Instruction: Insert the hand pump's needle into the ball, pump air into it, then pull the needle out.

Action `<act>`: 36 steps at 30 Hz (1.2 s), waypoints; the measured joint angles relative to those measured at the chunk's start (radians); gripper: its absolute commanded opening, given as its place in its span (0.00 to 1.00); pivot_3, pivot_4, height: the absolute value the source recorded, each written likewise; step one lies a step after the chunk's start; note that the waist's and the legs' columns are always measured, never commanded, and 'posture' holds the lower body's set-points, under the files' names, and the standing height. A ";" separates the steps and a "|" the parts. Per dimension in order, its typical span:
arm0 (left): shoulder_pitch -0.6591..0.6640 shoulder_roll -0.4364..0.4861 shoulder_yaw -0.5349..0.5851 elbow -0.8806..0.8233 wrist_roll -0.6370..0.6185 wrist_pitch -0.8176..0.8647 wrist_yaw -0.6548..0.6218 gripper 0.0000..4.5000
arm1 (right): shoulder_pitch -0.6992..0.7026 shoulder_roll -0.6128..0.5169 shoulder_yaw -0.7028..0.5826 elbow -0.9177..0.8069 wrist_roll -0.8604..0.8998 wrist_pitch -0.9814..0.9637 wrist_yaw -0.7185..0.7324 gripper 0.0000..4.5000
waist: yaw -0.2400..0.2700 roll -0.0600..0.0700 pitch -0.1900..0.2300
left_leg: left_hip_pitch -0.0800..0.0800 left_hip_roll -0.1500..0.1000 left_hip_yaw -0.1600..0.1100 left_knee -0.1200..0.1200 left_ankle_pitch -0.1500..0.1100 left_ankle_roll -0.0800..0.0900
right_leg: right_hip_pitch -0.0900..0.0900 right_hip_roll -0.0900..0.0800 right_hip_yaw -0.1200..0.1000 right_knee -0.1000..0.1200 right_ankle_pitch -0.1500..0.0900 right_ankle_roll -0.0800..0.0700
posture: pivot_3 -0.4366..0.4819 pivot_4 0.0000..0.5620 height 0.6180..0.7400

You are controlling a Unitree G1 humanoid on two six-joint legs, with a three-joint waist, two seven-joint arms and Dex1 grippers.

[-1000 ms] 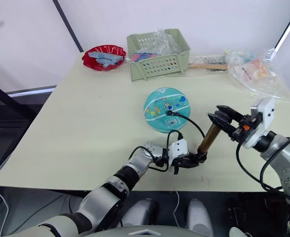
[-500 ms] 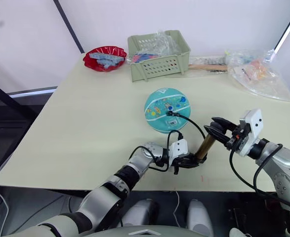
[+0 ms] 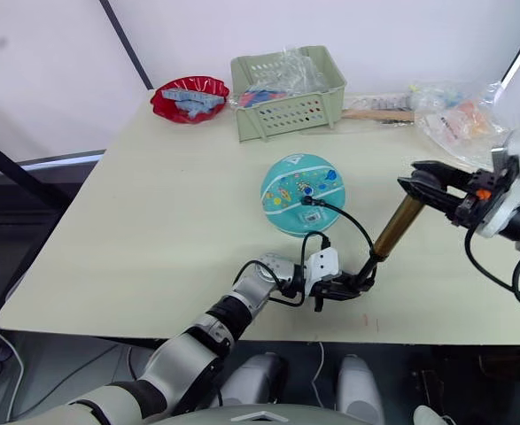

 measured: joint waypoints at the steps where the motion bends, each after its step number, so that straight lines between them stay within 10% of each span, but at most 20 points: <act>1: -0.001 0.000 0.000 0.001 0.000 0.000 0.000 0.21 | -0.018 -0.013 -0.006 0.011 0.008 0.009 0.000 0.37 | 0.000 0.001 0.000 | 0.000 0.000 0.000 0.000 0.000 0.000 | 0.000 0.000 0.000 0.000 0.000 0.000 | 0.48 0.27 1.00; 17: -0.011 -0.004 0.000 0.002 -0.004 -0.003 0.009 0.21 | -0.104 -0.048 -0.044 0.086 0.074 0.092 -0.034 0.37 | 0.000 0.000 0.002 | -0.008 0.000 0.001 0.000 0.000 0.000 | -0.010 -0.001 0.001 0.002 0.001 -0.001 | 0.48 0.27 1.00; 36: 0.004 0.013 -0.001 0.001 0.021 0.014 0.022 0.21 | 0.235 0.228 0.143 -0.084 -0.183 -0.214 -0.064 0.37 | -0.010 -0.011 -0.012 | 0.014 0.003 0.000 -0.003 0.000 0.000 | 0.010 0.004 0.001 0.002 -0.003 0.003 | 0.48 0.27 1.00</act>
